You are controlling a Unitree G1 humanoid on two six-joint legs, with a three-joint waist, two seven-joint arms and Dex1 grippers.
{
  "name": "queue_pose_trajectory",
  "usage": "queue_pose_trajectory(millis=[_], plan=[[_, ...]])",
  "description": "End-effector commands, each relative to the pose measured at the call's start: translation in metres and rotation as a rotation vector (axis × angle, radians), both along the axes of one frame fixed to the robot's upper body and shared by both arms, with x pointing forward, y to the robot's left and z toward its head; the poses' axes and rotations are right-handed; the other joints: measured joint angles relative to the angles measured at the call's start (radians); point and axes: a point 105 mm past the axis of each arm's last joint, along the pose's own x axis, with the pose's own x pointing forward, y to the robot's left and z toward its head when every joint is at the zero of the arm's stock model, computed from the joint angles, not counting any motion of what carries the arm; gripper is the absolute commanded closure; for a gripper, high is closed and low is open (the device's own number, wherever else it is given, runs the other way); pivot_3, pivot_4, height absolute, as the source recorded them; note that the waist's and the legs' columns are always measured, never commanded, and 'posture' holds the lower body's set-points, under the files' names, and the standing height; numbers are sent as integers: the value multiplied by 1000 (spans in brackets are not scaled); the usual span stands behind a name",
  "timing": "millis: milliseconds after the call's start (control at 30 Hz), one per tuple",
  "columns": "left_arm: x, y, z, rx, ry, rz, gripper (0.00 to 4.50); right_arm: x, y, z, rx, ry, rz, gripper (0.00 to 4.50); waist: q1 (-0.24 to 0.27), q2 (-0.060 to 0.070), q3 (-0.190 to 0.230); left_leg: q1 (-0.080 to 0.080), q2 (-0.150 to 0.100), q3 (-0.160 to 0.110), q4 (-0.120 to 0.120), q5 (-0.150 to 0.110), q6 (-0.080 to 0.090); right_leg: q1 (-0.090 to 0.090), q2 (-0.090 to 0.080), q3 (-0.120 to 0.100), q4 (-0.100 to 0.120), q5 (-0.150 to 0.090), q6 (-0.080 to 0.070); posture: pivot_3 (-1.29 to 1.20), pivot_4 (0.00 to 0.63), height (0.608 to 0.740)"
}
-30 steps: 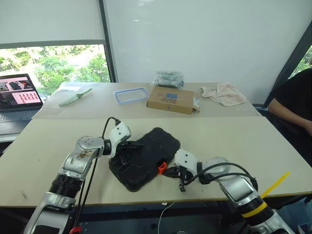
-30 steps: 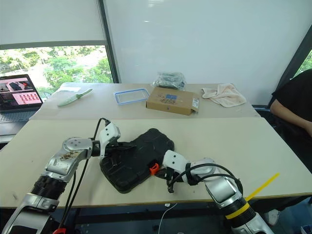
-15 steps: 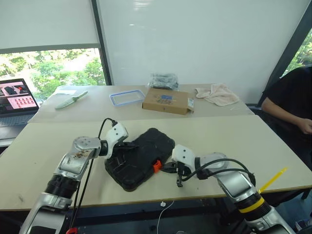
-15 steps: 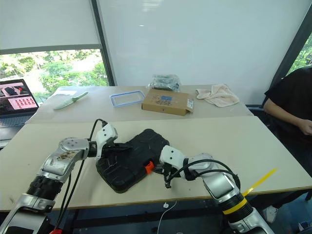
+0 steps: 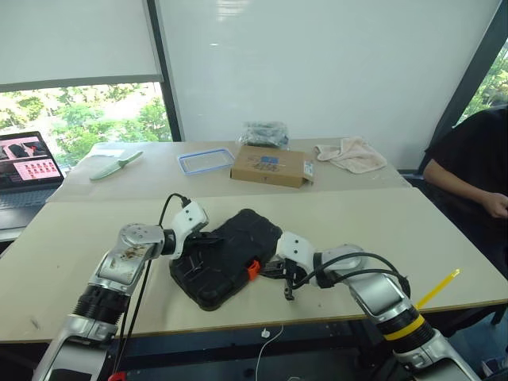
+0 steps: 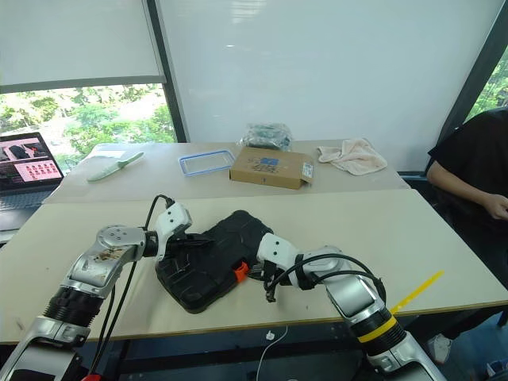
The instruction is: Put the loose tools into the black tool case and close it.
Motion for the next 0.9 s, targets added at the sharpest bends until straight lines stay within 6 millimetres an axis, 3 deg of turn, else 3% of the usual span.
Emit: queue_pose_trajectory(millis=[33,367,900], plan=[[-16,6,-57,72,203,23,4441,5,15,18,52,-61,13,4500,-1,0,0,0,0,0,0,0,0,0,0,0,0,0,0,0,150,740],[-18,8,-60,70,221,31,4441,2,27,12,58,-28,52,4500,-5,0,0,9,2,-1,-4,0,-1,5,1,0,0,-2,-3,0,150,740],[-19,6,-65,65,236,32,4441,9,28,17,78,-62,25,4500,0,0,0,6,2,0,-6,0,-1,1,-1,-1,-2,-3,-4,0,150,740]])
